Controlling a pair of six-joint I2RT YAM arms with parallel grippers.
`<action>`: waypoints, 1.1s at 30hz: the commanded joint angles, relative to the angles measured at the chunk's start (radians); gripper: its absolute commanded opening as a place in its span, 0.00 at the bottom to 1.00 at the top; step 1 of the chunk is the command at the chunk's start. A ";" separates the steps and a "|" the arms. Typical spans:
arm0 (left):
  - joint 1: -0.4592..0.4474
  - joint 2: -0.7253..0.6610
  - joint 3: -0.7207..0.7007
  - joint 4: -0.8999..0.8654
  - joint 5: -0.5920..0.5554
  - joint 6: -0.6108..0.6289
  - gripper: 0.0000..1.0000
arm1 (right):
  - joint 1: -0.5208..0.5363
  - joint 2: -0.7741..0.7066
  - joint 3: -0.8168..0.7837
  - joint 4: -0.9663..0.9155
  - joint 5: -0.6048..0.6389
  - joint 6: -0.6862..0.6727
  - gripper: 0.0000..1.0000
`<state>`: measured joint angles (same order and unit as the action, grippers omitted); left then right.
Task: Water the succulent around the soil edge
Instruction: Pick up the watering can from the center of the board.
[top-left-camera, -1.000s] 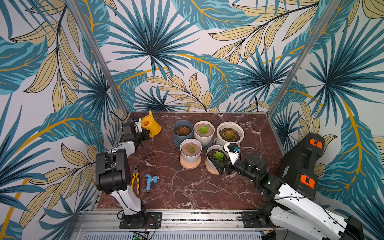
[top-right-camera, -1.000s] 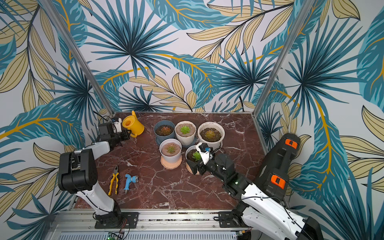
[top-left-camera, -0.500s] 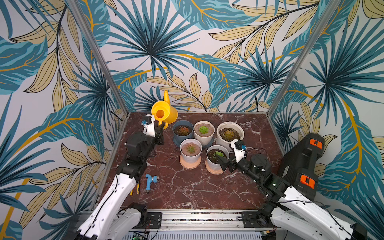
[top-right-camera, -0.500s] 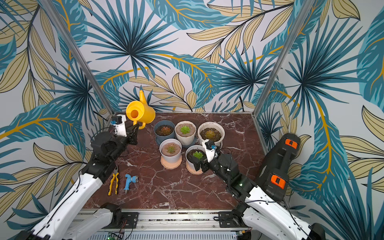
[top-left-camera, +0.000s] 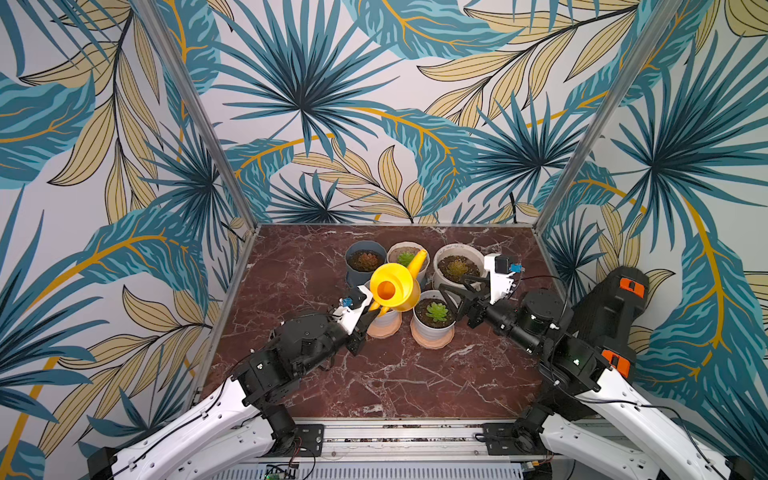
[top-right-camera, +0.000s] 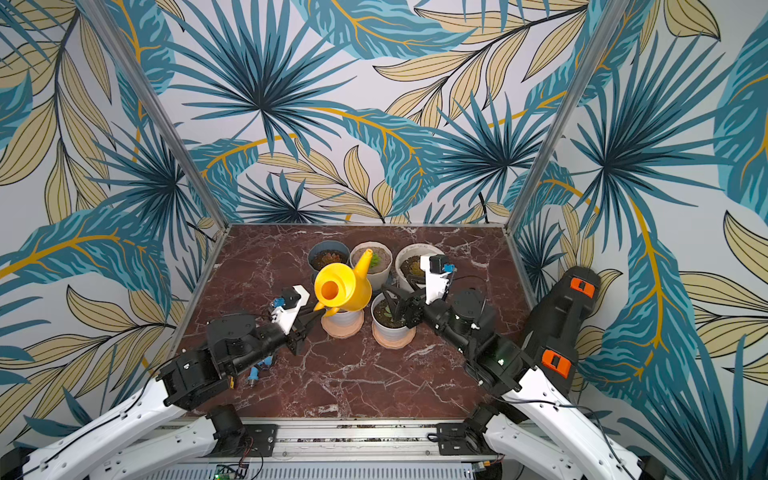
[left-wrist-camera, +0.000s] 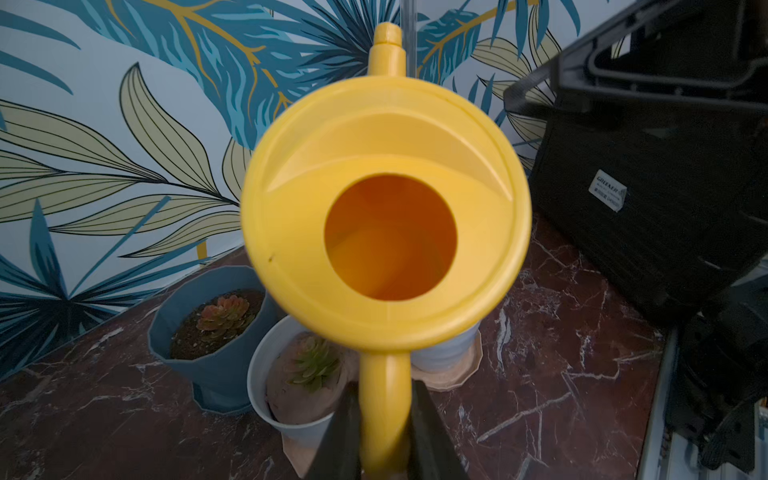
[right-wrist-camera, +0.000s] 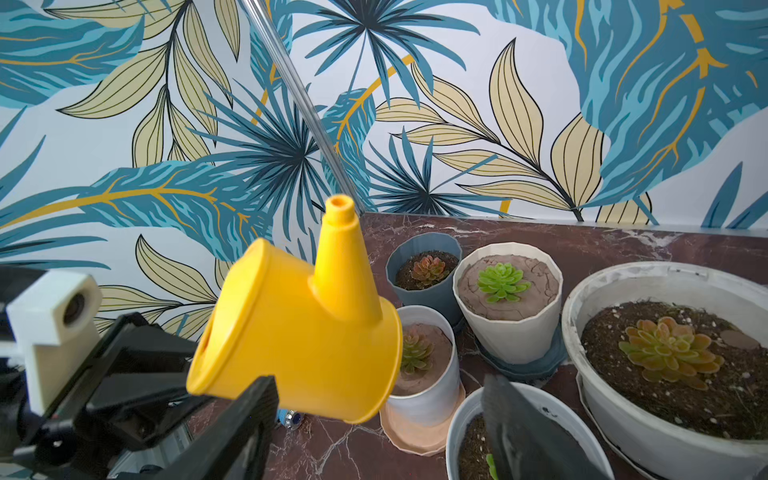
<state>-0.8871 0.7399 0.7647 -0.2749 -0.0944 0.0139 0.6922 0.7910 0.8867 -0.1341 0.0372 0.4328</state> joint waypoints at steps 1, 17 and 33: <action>-0.029 0.001 -0.010 0.037 -0.019 0.024 0.00 | 0.004 -0.020 -0.043 0.021 0.043 0.100 0.81; -0.064 -0.005 -0.059 0.022 0.058 -0.039 0.00 | 0.003 0.053 -0.195 0.273 -0.007 0.207 0.77; -0.098 0.047 -0.021 0.099 0.087 -0.014 0.00 | 0.003 0.098 -0.324 0.435 -0.037 0.354 0.33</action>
<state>-0.9813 0.8017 0.7151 -0.2779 -0.0219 -0.0101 0.6945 0.9089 0.6090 0.2306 0.0010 0.7254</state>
